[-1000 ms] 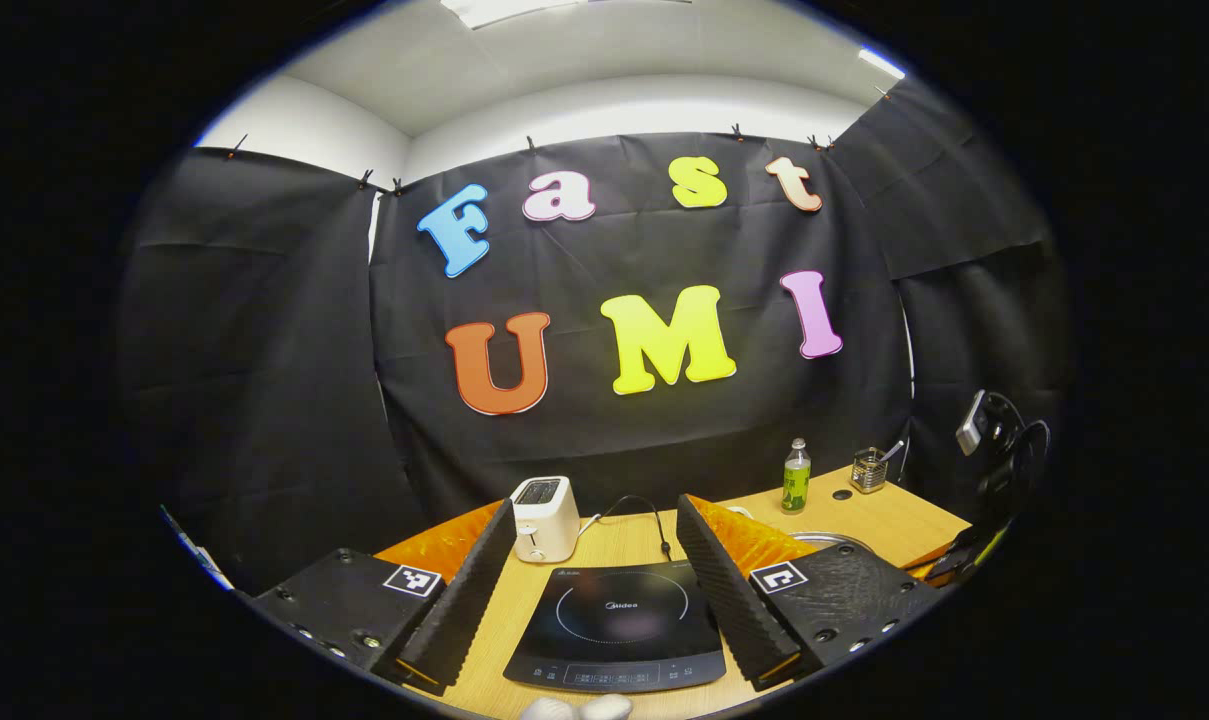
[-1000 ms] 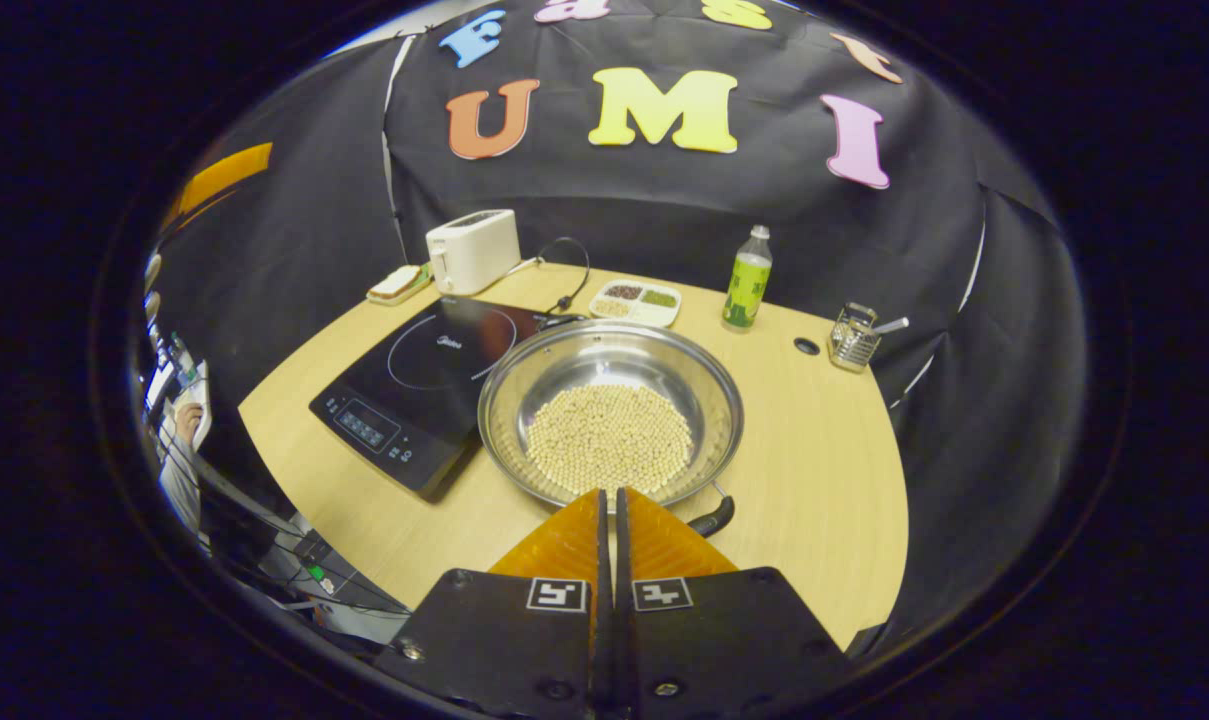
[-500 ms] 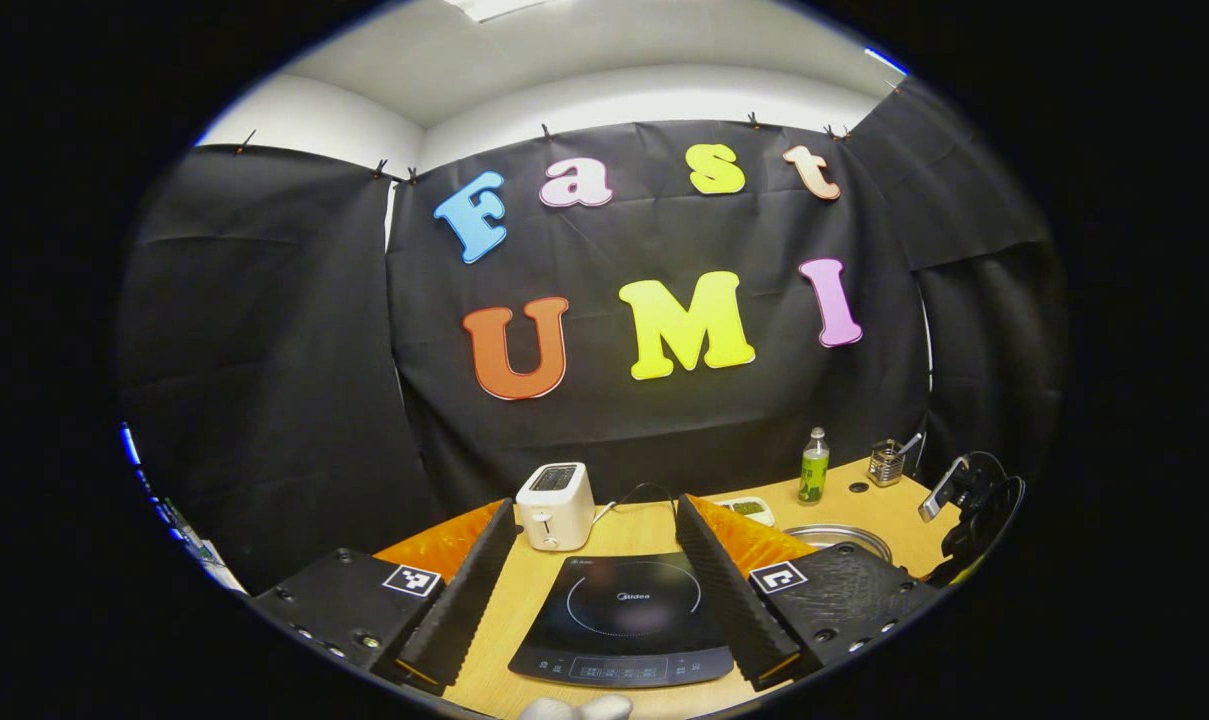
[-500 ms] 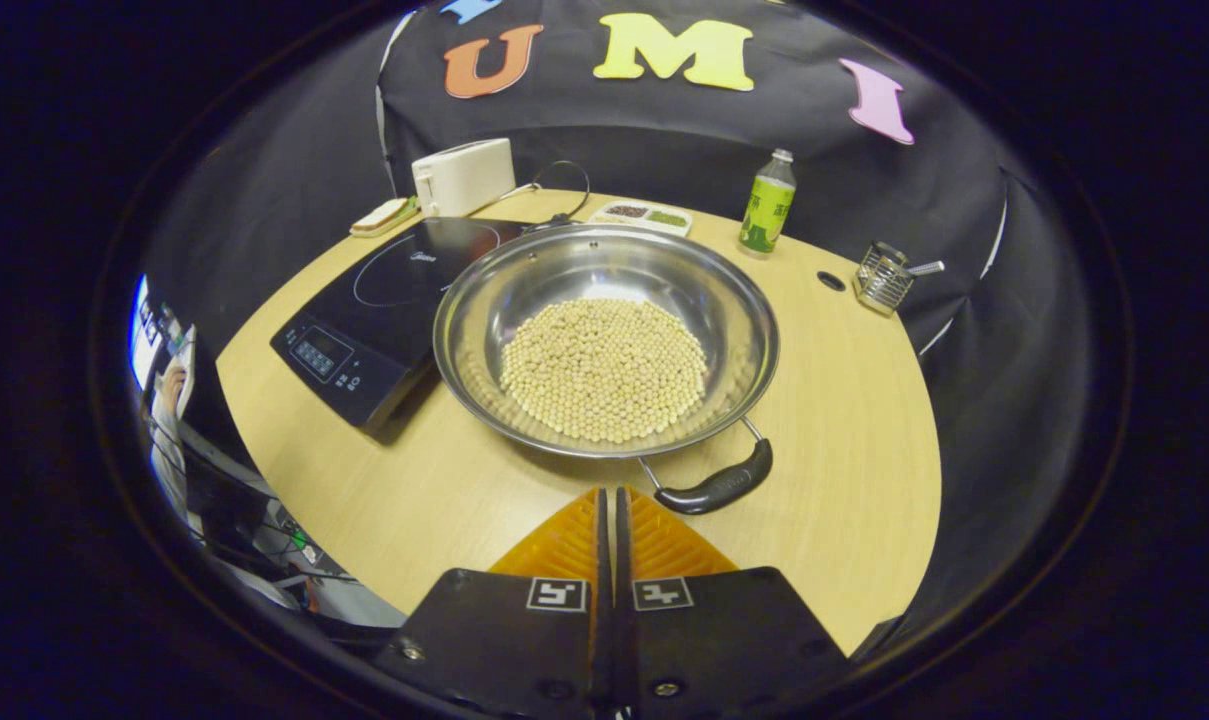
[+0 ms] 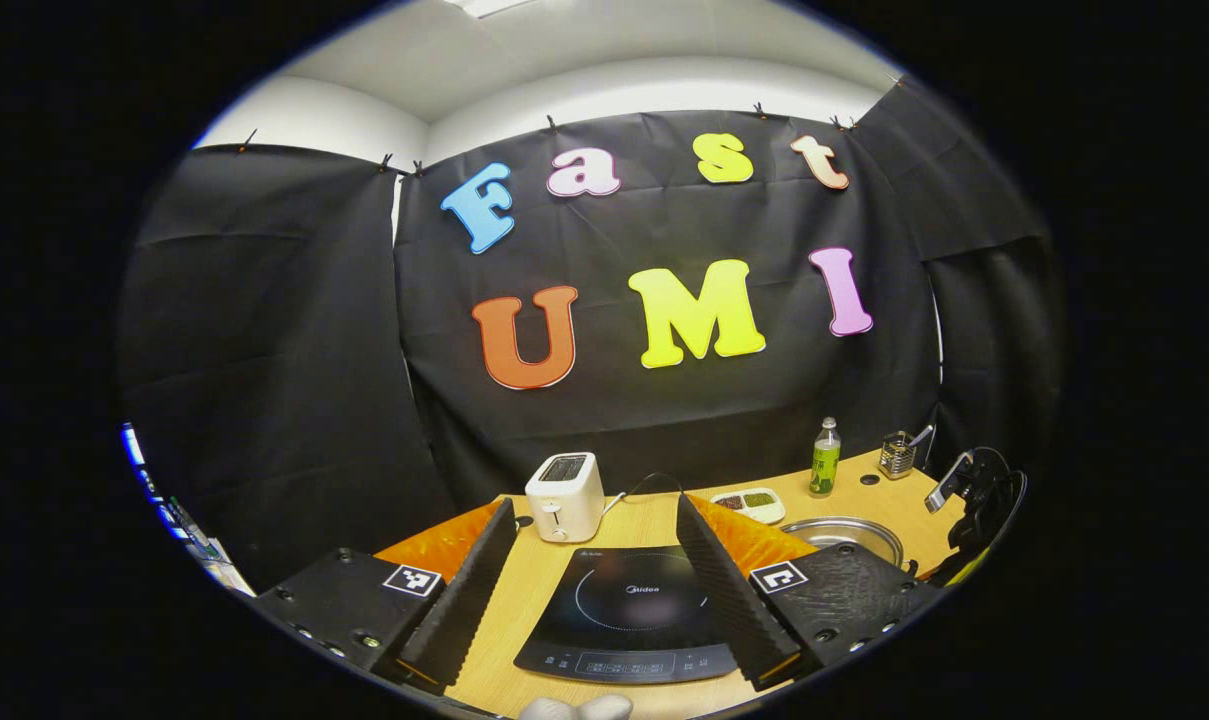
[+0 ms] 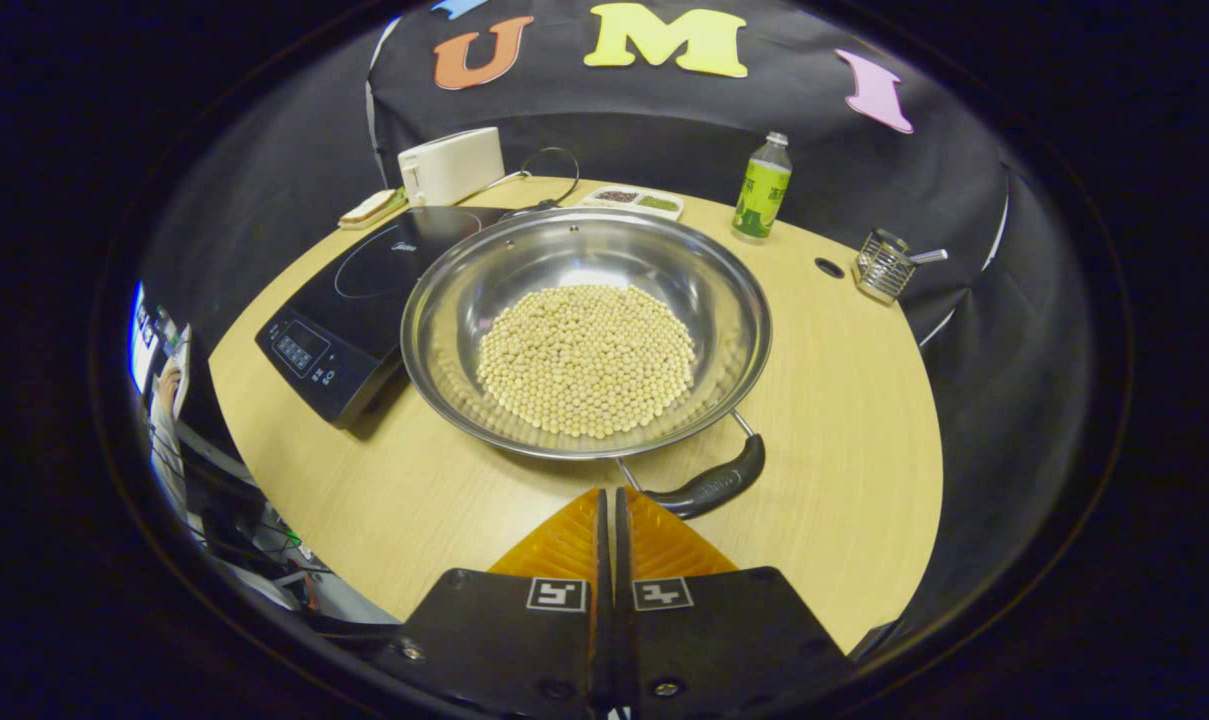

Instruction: First push the handle of the pot to place it horizontally, then grasp the pot with both hands and set it on the induction cooktop.

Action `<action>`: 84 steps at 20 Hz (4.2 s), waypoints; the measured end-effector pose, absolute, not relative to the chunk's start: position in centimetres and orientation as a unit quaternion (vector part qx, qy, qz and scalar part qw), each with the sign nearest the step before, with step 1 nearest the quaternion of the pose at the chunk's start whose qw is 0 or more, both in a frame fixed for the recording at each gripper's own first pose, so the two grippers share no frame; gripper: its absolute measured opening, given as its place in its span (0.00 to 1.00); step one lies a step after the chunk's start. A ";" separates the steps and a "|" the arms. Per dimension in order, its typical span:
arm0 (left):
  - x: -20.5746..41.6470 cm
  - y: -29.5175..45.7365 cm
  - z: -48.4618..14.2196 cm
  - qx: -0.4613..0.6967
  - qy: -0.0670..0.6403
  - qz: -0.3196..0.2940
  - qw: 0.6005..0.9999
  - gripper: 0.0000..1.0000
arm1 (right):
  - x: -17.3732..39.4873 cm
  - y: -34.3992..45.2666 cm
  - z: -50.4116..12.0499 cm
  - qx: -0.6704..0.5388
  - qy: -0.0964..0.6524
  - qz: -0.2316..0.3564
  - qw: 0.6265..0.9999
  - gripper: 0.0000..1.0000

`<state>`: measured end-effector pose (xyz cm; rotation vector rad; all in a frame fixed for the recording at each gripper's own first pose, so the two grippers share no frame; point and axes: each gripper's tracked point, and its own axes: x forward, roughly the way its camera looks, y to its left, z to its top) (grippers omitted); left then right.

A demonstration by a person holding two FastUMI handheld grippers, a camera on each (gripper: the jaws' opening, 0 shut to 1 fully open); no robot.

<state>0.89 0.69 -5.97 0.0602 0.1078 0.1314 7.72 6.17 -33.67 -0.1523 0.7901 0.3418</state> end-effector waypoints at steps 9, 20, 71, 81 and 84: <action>1.3 0.4 -5.9 0.035 0.056 0.059 0.996 0.96 | 9.0 4.5 -33.6 -0.062 0.385 0.144 0.909 0.04; 2.2 0.3 -5.9 0.034 0.055 0.066 0.996 0.96 | 10.7 2.0 -33.3 -0.056 0.382 0.128 0.914 0.00; 4.2 -3.5 -9.2 0.045 0.113 0.120 0.985 0.96 | 18.8 -4.9 -34.5 -0.080 0.394 0.144 0.904 0.04; 6.7 -5.3 -16.1 0.006 0.180 0.078 0.981 0.97 | 16.9 -7.2 -34.3 -0.032 0.383 0.134 0.913 0.79; 8.2 -6.2 -18.5 0.009 0.196 0.061 0.979 0.97 | 16.9 -6.9 -32.4 -0.017 0.363 0.136 0.922 0.78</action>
